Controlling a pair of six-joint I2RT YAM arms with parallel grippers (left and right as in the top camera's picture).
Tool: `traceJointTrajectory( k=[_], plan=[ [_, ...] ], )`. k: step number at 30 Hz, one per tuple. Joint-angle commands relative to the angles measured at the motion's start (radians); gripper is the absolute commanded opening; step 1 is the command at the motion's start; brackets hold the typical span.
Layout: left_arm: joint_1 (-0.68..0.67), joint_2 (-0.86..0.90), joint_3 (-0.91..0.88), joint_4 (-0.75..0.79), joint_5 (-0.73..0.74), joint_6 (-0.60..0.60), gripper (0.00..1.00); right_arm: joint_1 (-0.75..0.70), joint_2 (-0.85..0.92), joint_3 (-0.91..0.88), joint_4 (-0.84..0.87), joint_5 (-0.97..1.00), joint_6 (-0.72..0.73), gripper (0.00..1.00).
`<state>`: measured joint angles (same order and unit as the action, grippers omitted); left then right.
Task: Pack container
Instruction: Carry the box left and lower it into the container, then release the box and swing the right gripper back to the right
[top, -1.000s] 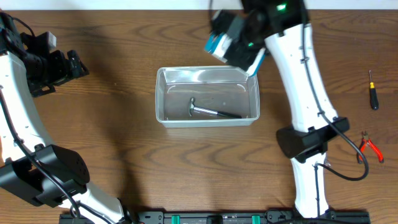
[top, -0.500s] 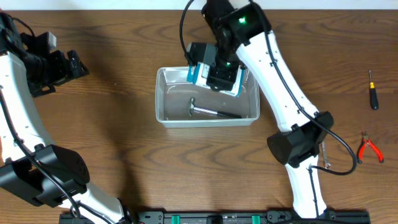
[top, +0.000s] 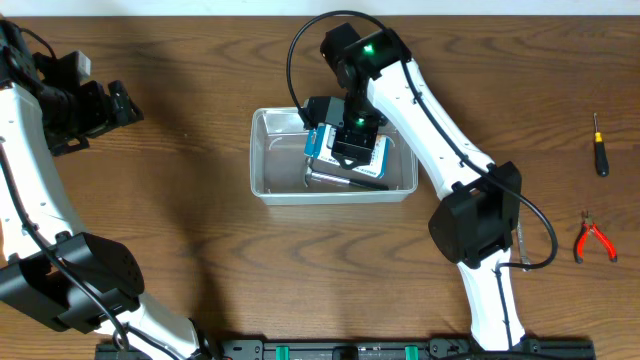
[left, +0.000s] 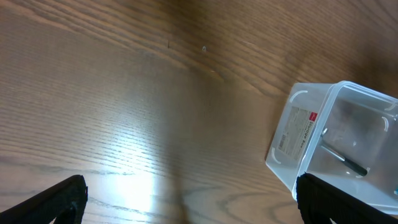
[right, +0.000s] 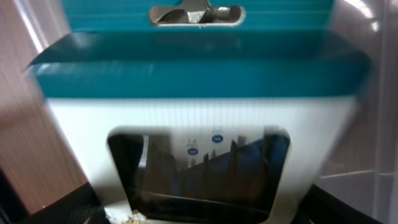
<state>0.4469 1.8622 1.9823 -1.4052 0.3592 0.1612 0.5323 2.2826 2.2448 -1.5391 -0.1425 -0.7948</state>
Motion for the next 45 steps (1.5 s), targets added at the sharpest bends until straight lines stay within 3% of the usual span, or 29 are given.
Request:
traceJointTrajectory(
  k=[1,9,21,23,27,34,38,45],
  plan=[
    [0.0,0.01,-0.002,0.0,-0.012,0.006,0.98,0.006,-0.004,-0.042,0.024,-0.022,-0.015,0.82],
    [0.0,0.01,-0.002,0.0,-0.012,0.006,0.98,0.004,-0.004,-0.153,0.118,-0.024,-0.014,0.81],
    [0.0,0.01,-0.002,0.0,-0.012,0.006,0.98,0.003,-0.004,-0.158,0.145,-0.017,-0.003,0.8],
    [0.0,0.01,-0.002,0.0,-0.012,0.006,0.98,0.003,-0.005,-0.149,0.144,0.008,0.037,0.82],
    [0.0,0.01,-0.002,0.0,-0.012,0.006,0.98,0.001,-0.005,-0.081,0.136,0.078,0.181,0.99],
    [0.0,0.01,-0.002,0.0,-0.012,0.006,0.98,-0.045,-0.036,0.191,0.071,0.301,0.536,0.99],
    [0.0,0.01,-0.002,0.0,-0.012,0.006,0.98,-0.1,-0.103,0.294,-0.011,0.326,0.626,0.99],
    [-0.001,0.01,-0.002,0.0,-0.012,0.006,0.98,-0.249,-0.256,0.299,-0.135,0.325,0.742,0.99]
  ],
)
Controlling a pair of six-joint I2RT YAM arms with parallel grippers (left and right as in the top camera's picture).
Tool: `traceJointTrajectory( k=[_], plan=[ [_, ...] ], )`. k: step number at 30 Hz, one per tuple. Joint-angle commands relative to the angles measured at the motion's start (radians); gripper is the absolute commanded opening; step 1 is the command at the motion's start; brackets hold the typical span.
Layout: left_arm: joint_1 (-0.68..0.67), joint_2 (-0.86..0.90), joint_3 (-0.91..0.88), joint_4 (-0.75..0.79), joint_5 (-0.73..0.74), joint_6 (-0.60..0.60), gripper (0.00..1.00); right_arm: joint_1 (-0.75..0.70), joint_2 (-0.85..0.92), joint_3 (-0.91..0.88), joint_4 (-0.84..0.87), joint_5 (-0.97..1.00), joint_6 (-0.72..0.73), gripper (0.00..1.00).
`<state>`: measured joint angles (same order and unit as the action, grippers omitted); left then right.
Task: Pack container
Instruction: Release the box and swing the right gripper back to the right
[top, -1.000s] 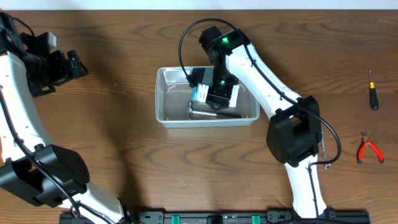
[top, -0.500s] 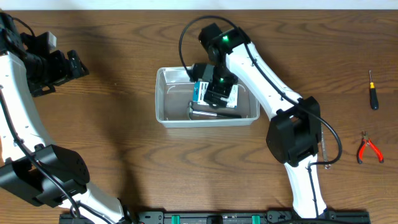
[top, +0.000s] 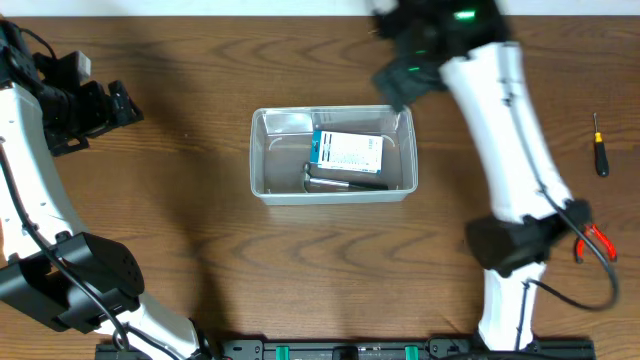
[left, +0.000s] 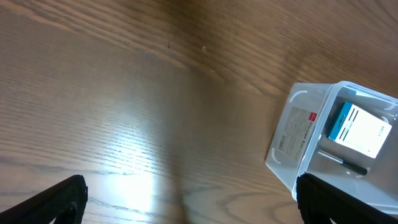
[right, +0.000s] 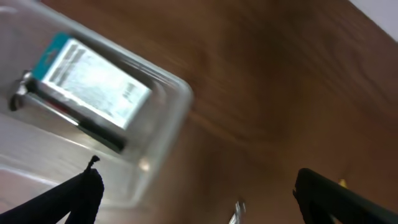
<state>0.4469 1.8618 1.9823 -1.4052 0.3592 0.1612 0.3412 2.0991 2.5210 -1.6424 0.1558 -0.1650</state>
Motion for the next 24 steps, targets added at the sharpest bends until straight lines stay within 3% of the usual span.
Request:
traceJointTrajectory(
  k=[1,8,15,19,24],
  plan=[
    [0.0,0.01,-0.002,0.0,-0.012,0.006,0.98,-0.078,-0.086,0.023,-0.048,0.027,0.129,0.99],
    [0.0,0.01,-0.002,0.0,-0.012,0.006,0.98,-0.276,-0.195,-0.046,-0.056,0.024,0.185,0.99],
    [0.0,0.01,-0.002,0.0,-0.012,0.006,0.98,-0.553,-0.194,-0.148,0.072,-0.122,-0.132,0.99],
    [0.0,0.01,-0.002,0.0,-0.012,0.006,0.98,-0.702,-0.177,-0.185,0.243,-0.171,-0.152,0.99],
    [0.0,0.01,-0.002,0.0,-0.012,0.006,0.98,-0.819,-0.117,-0.186,0.252,-0.227,-0.24,0.99]
  ],
)
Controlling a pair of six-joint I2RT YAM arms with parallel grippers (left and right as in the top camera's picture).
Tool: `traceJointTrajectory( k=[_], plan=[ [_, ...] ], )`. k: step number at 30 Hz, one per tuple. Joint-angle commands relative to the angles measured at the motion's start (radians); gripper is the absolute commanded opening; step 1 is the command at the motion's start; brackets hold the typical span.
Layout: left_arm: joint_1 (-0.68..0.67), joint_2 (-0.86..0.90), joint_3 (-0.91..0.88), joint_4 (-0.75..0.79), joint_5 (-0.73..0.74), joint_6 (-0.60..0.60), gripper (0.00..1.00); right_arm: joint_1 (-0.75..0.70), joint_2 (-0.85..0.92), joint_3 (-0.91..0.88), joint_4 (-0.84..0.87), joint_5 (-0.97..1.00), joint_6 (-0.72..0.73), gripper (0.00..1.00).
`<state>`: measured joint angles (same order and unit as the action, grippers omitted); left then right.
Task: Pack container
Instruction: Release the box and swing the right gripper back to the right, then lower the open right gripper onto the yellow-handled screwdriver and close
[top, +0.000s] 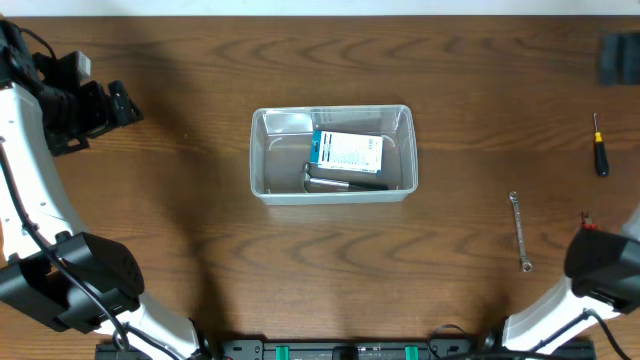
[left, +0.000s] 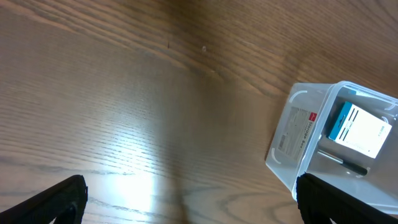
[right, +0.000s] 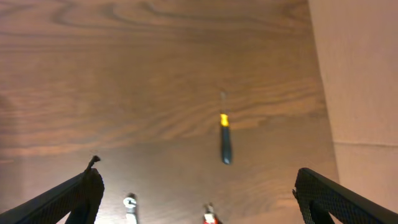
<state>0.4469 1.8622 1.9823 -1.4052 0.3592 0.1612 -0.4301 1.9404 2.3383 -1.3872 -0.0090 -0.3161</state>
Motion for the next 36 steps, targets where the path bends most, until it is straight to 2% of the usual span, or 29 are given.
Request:
traceJointTrajectory(
  k=[1,7,22,36],
  plan=[
    [0.0,0.01,-0.002,0.0,-0.012,0.006,0.98,-0.063,0.061,-0.003,-0.003,-0.062,-0.097,0.99],
    [-0.001,0.01,-0.002,0.0,-0.012,0.006,0.98,-0.112,0.207,-0.003,-0.019,-0.059,-0.051,0.99],
    [0.0,0.01,-0.002,0.0,-0.012,0.006,0.98,-0.108,0.446,-0.002,-0.005,-0.002,-0.087,0.99],
    [0.0,0.01,-0.002,0.0,-0.012,0.006,0.98,-0.14,0.5,-0.002,0.05,0.065,-0.126,0.99]
  ],
)
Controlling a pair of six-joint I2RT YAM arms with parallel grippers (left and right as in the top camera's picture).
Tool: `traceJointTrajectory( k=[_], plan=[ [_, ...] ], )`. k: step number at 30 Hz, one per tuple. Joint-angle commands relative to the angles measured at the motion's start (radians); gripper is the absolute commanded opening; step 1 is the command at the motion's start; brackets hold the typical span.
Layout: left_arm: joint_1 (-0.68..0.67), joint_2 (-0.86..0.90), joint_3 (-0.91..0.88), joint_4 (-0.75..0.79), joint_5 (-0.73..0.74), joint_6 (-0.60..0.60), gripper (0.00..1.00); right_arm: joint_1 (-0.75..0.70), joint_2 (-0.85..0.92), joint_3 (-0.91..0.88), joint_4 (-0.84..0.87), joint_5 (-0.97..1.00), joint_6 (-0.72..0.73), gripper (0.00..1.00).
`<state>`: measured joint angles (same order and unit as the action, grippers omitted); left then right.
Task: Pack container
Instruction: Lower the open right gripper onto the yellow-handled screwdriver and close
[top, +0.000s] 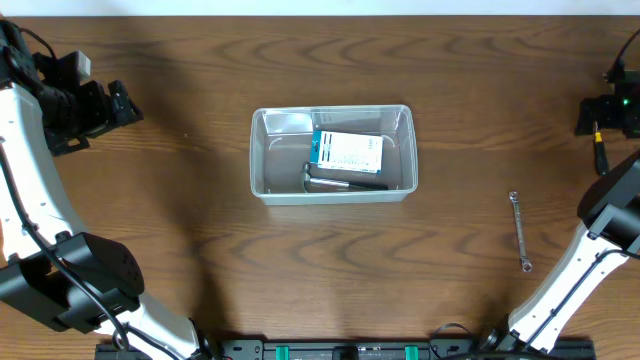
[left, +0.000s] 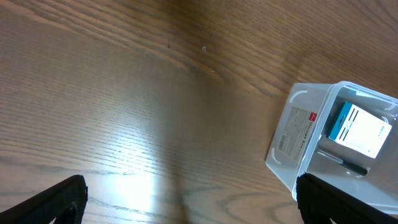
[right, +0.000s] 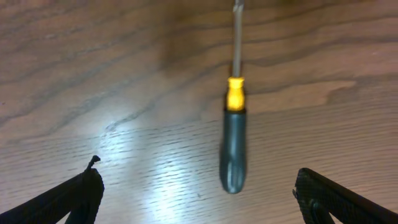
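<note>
The clear plastic container (top: 262, 150) stands mid-table, holding a teal-and-white box (top: 347, 152) and a dark-handled metal tool (top: 340, 182). The left wrist view shows the same container (left: 297, 140) and box (left: 360, 129). A screwdriver (right: 233, 152) with a black handle and yellow collar lies at the far right. My right gripper (top: 607, 115) hangs low over it, open (right: 199, 186), the handle between the fingers and untouched. My left gripper (top: 110, 103) is open (left: 189, 193) over bare wood at the far left.
A small metal wrench (top: 519, 231) lies on the table at the right front. My right arm (top: 612, 210) stretches along the right edge and covers the wood beneath it. The table's back edge runs close behind both grippers.
My right gripper has come down from high above the right end of the table to just over the screwdriver, which now fills its view. The left arm and the container's contents are unchanged.
My right gripper was first down in the container with the teal box between its fingers. Then the box lay in the container and the gripper was open beyond its back right corner. Later it was high over the far right, and now low over the screwdriver.
</note>
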<state>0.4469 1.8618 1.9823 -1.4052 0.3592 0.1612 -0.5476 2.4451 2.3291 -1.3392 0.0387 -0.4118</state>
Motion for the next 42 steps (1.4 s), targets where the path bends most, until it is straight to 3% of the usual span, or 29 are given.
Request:
traceJointTrajectory(
  k=[1,42],
  plan=[
    [0.0,0.01,-0.002,0.0,-0.012,0.006,0.98,-0.028,-0.005,0.007,0.002,0.019,-0.032,0.99],
    [0.0,0.01,-0.002,0.0,-0.012,0.006,0.98,-0.042,0.076,0.007,0.017,0.017,-0.031,0.99]
  ],
)
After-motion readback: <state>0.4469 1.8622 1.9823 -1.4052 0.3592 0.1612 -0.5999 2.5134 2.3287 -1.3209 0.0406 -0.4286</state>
